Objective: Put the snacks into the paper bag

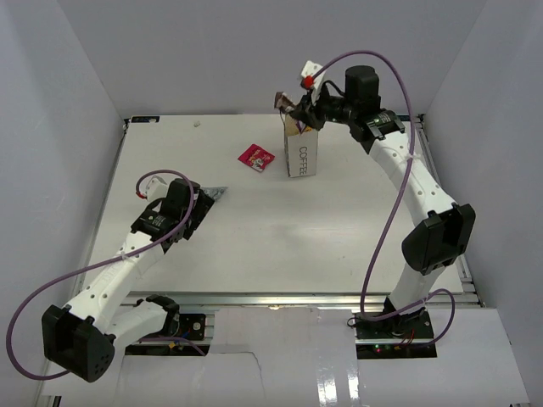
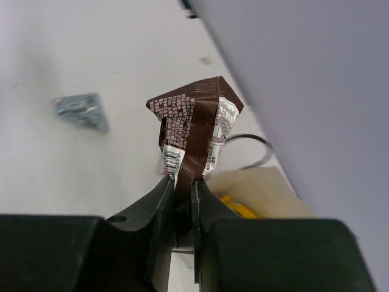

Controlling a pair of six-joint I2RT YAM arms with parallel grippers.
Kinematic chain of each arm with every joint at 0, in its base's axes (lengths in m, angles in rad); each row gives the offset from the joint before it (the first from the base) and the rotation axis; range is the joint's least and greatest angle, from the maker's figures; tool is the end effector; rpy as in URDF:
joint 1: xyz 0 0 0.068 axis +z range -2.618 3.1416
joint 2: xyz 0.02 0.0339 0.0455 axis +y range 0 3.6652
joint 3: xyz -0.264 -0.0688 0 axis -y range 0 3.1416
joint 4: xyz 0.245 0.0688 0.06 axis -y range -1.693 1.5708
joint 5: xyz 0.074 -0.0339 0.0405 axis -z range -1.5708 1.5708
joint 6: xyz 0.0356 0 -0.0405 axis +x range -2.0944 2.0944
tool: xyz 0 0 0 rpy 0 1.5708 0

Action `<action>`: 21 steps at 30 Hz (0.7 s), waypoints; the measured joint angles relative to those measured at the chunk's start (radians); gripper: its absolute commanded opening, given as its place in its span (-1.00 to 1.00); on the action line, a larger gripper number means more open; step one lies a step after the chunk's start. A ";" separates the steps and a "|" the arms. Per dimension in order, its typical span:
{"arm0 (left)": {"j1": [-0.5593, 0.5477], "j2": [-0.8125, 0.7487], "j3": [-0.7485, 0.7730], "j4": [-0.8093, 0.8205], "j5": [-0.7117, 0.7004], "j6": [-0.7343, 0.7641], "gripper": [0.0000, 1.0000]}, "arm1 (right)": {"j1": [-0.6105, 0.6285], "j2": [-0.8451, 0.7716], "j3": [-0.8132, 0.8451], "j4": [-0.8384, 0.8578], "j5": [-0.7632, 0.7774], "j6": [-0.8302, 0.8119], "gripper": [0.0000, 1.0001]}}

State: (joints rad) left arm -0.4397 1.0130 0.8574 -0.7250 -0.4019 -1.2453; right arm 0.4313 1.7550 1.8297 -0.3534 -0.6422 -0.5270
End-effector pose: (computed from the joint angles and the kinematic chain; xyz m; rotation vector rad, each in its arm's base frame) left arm 0.1865 -0.0724 0.2765 -1.0915 2.1178 -0.3153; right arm 0.3606 0.1894 0.4230 -1.2093 1.3653 0.5239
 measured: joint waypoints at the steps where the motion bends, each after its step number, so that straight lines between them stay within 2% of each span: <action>1: 0.012 0.009 0.000 0.008 0.009 0.004 0.78 | -0.018 0.000 0.014 0.041 0.046 0.046 -0.72; 5: 0.025 0.022 -0.002 0.035 0.057 0.019 0.78 | -0.033 0.022 0.021 0.150 0.223 0.208 -0.85; 11: 0.027 0.005 -0.055 0.069 0.106 0.026 0.78 | -0.018 0.089 0.020 0.261 0.453 0.410 -0.83; 17: 0.030 -0.016 -0.094 0.071 0.136 0.025 0.78 | -0.015 0.142 0.022 0.336 0.571 0.515 -0.53; 20: 0.031 -0.031 -0.101 0.072 0.143 0.025 0.78 | -0.014 0.165 0.027 0.374 0.597 0.528 -0.33; 21: 0.031 -0.037 -0.105 0.074 0.146 0.025 0.78 | -0.012 0.171 0.027 0.384 0.603 0.527 -0.18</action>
State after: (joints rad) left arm -0.4084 0.9756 0.7525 -0.6506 -0.2562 -1.2205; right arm 0.4191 1.9259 1.8568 0.0303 -0.0387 0.0002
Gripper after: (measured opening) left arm 0.890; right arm 0.322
